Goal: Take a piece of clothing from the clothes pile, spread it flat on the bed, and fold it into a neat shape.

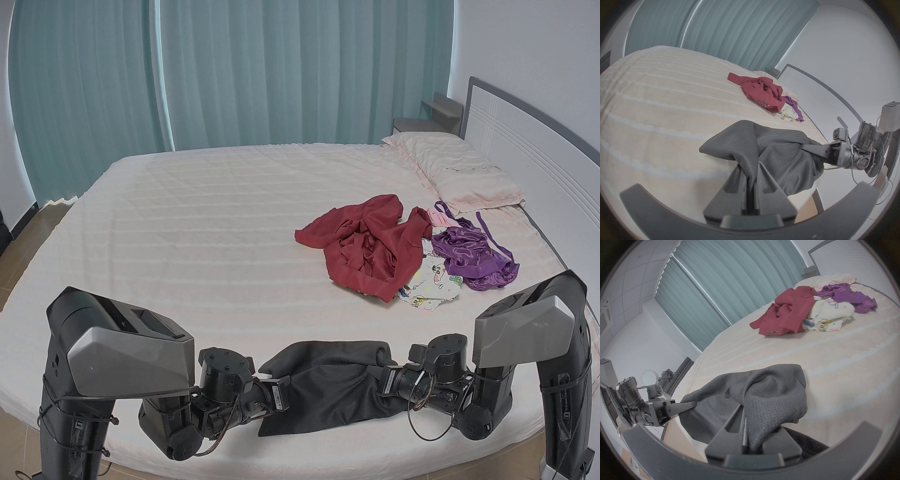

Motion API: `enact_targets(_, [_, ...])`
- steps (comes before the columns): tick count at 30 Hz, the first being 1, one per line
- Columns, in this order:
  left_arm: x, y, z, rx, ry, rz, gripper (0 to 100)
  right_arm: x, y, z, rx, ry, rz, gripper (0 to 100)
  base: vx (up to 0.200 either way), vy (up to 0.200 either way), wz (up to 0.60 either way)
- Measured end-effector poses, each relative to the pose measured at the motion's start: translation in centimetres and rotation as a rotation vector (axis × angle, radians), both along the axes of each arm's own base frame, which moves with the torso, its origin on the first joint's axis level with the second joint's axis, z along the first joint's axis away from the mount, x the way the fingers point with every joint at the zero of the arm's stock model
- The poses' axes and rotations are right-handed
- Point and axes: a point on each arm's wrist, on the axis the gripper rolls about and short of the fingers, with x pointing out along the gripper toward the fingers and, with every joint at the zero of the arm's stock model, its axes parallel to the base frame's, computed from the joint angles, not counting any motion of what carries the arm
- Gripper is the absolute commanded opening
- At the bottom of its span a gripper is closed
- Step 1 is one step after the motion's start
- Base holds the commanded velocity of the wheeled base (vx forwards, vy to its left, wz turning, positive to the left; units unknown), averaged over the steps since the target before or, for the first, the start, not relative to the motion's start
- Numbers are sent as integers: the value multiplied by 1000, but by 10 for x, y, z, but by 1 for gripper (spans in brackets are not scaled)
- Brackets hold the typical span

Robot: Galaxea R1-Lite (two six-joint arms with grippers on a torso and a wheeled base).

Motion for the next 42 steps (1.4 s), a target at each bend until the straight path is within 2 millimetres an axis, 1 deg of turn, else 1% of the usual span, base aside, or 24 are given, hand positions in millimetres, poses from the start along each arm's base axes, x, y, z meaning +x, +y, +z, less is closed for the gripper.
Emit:
enact_targets(3, [1,0,0,-2,-2,1,0,0,0,0,0,1,0,0,0,-200,0])
enact_targets(13, [1,1,-4,-1,11,12,0,0,0,-2,-8,6,-4,0,0,0,0])
enact_targets(14, [0,1,-4,0,13,13,100,0,0,-2,-10,7,-3,0,0,0,0])
enact_targets(15, [0,2,-5,2,15,13,100,-1,0,-3,-13,10,-2,0,0,0,0])
enact_targets(16, [-1,2,-6,5,19,12,100,-1,0,-3,-17,11,-1,100,0,0,0])
enact_targets(22, [-5,7,-10,25,44,19,100,-8,-4,-7,-50,38,25,100,0,0,0])
enact_targets(28, [0,17,-11,29,51,52,100,-11,-9,-9,-97,55,32,100,0,0,0])
enact_targets(32, [6,24,-13,40,70,80,100,-5,-16,-3,-95,41,4,100,0,0,0])
enact_targets(36, [15,29,-17,63,113,106,100,4,-27,6,-86,26,-43,100,0,0,0])
enact_targets(39, [22,29,-20,64,127,120,100,13,-34,11,-76,7,-77,100,0,0,0])
enact_targets(42, [29,26,-21,53,120,126,100,21,-37,14,-63,-13,-95,100,0,0,0])
